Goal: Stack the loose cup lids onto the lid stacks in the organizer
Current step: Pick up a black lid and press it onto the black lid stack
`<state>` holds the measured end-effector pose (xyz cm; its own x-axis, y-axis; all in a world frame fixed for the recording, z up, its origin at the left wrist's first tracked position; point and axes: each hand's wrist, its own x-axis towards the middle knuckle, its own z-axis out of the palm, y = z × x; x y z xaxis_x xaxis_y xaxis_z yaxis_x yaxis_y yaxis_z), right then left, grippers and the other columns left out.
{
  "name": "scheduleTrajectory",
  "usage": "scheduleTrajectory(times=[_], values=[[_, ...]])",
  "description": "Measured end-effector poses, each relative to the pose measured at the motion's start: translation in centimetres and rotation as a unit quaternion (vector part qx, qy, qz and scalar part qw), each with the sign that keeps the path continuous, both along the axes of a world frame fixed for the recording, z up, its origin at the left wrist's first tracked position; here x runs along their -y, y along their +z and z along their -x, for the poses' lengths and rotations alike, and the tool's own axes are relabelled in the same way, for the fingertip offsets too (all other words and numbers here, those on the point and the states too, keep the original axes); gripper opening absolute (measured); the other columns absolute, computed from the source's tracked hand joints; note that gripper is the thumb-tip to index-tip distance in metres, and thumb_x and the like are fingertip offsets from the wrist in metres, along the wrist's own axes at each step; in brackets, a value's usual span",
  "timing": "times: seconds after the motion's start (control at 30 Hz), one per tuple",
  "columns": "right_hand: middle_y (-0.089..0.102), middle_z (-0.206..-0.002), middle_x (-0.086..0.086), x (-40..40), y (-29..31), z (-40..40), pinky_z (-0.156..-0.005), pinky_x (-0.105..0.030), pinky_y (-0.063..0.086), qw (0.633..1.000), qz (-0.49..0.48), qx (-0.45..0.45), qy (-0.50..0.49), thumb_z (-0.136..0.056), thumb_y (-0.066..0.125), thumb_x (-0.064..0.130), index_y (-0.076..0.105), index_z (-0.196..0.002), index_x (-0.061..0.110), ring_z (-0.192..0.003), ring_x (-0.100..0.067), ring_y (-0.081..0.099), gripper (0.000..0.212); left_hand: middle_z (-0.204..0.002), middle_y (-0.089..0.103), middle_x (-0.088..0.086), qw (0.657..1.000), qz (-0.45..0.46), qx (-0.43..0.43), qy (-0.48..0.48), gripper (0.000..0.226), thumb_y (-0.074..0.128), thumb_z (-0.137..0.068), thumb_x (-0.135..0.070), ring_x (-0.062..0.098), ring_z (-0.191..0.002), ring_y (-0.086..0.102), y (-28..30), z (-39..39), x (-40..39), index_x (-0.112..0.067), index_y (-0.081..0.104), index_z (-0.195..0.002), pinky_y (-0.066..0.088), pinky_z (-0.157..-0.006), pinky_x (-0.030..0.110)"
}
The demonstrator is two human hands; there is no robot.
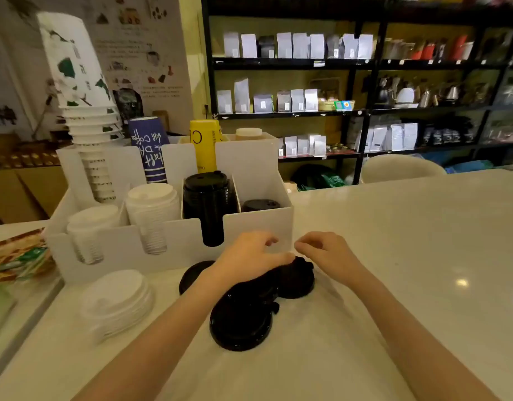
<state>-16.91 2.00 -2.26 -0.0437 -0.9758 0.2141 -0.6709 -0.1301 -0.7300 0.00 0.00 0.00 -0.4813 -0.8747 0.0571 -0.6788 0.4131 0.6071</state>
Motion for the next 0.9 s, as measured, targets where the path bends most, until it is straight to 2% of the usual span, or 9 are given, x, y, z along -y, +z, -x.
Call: scheduleTrajectory(times=[0.07, 0.13, 0.2, 0.3, 0.47, 0.57, 0.77, 0.83, 0.9], values=[[0.067, -0.090, 0.000, 0.0, -0.2, 0.2, -0.072, -0.024, 0.044, 1.000, -0.015, -0.010, -0.005, -0.086, 0.052, 0.026, 0.068, -0.095, 0.014, -0.084, -0.015, 0.059, 0.022, -0.134, 0.050, 0.005, 0.995, 0.011, 0.098, -0.007, 0.073, 0.058, -0.072, -0.058, 0.019, -0.116, 0.049, -0.4, 0.7, -0.3, -0.016, 0.042, -0.129, 0.041, -0.092, 0.033], [0.069, -0.092, -0.006, 0.1, -0.7, 0.5, -0.077, -0.035, 0.048, 0.999, -0.033, -0.026, -0.008, -0.087, 0.048, 0.028, 0.069, -0.091, 0.011, -0.085, -0.021, 0.061, 0.027, -0.121, 0.059, 0.007, 0.986, 0.025, 0.162, -0.006, 0.075, 0.061, -0.064, -0.065, 0.018, -0.100, 0.053, -1.1, 1.3, -0.7, -0.015, 0.050, -0.119, 0.046, -0.085, 0.036], [0.069, -0.091, -0.019, 0.2, -1.1, 0.7, -0.080, -0.044, 0.048, 0.999, -0.040, -0.028, -0.011, -0.086, 0.046, 0.031, 0.067, -0.085, 0.002, -0.084, -0.031, 0.062, 0.035, -0.104, 0.062, 0.005, 0.980, 0.030, 0.197, 0.003, 0.070, 0.064, -0.058, -0.066, 0.019, -0.088, 0.055, -1.8, 1.8, -0.8, -0.016, 0.053, -0.107, 0.049, -0.076, 0.035], [0.065, -0.094, -0.028, 0.2, -1.2, 0.9, -0.083, -0.048, 0.047, 0.999, -0.050, -0.012, -0.009, -0.085, 0.043, 0.032, 0.062, -0.085, -0.006, -0.088, -0.039, 0.059, 0.042, -0.099, 0.061, 0.004, 0.975, 0.042, 0.217, 0.013, 0.063, 0.068, -0.060, -0.058, 0.019, -0.086, 0.054, -2.0, 2.2, -0.8, -0.016, 0.052, -0.104, 0.046, -0.070, 0.032], [0.066, -0.095, -0.026, -0.2, -1.0, 0.8, -0.086, -0.049, 0.045, 0.998, -0.054, 0.002, -0.012, -0.086, 0.041, 0.030, 0.064, -0.086, -0.005, -0.090, -0.038, 0.059, 0.041, -0.105, 0.064, 0.005, 0.980, 0.039, 0.196, 0.014, 0.064, 0.069, -0.061, -0.055, 0.021, -0.091, 0.058, -2.0, 2.3, -0.8, -0.016, 0.053, -0.109, 0.052, -0.078, 0.035], [0.067, -0.095, -0.025, -0.4, -0.6, 0.8, -0.088, -0.048, 0.045, 0.999, -0.033, 0.012, -0.029, -0.088, 0.039, 0.029, 0.065, -0.087, -0.003, -0.091, -0.038, 0.059, 0.042, -0.120, 0.059, 0.007, 0.985, 0.039, 0.170, 0.012, 0.078, 0.070, -0.061, -0.055, 0.024, -0.104, 0.056, -1.6, 2.2, -1.3, -0.015, 0.045, -0.123, 0.051, -0.088, 0.040], [0.066, -0.094, -0.028, -0.9, 0.0, 0.0, -0.086, -0.048, 0.046, 0.999, 0.025, -0.015, -0.024, -0.091, 0.034, 0.031, 0.064, -0.088, -0.005, -0.091, -0.038, 0.059, 0.047, -0.125, 0.056, 0.006, 0.989, 0.041, 0.138, 0.016, 0.083, 0.070, -0.061, -0.056, 0.025, -0.108, 0.055, -1.1, 2.1, -1.6, -0.017, 0.038, -0.128, 0.051, -0.087, 0.039], [0.066, -0.091, -0.025, -1.0, 0.5, -0.3, -0.082, -0.042, 0.045, 0.998, 0.055, -0.012, -0.029, -0.093, 0.034, 0.029, 0.065, -0.088, -0.003, -0.089, -0.034, 0.058, 0.045, -0.124, 0.056, 0.005, 0.990, 0.063, 0.124, 0.026, 0.084, 0.069, -0.061, -0.057, 0.024, -0.107, 0.055, -0.6, 2.0, -1.6, -0.019, 0.036, -0.128, 0.051, -0.084, 0.038], [0.066, -0.090, -0.020, -1.1, 1.1, -0.4, -0.073, -0.025, 0.042, 0.996, 0.085, -0.003, -0.039, -0.094, 0.033, 0.027, 0.066, -0.090, 0.002, -0.086, -0.027, 0.056, 0.041, -0.122, 0.057, 0.005, 0.992, 0.091, 0.083, 0.035, 0.083, 0.069, -0.062, -0.056, 0.024, -0.105, 0.056, -0.1, 1.9, -1.6, -0.019, 0.035, -0.128, 0.050, -0.083, 0.037]])
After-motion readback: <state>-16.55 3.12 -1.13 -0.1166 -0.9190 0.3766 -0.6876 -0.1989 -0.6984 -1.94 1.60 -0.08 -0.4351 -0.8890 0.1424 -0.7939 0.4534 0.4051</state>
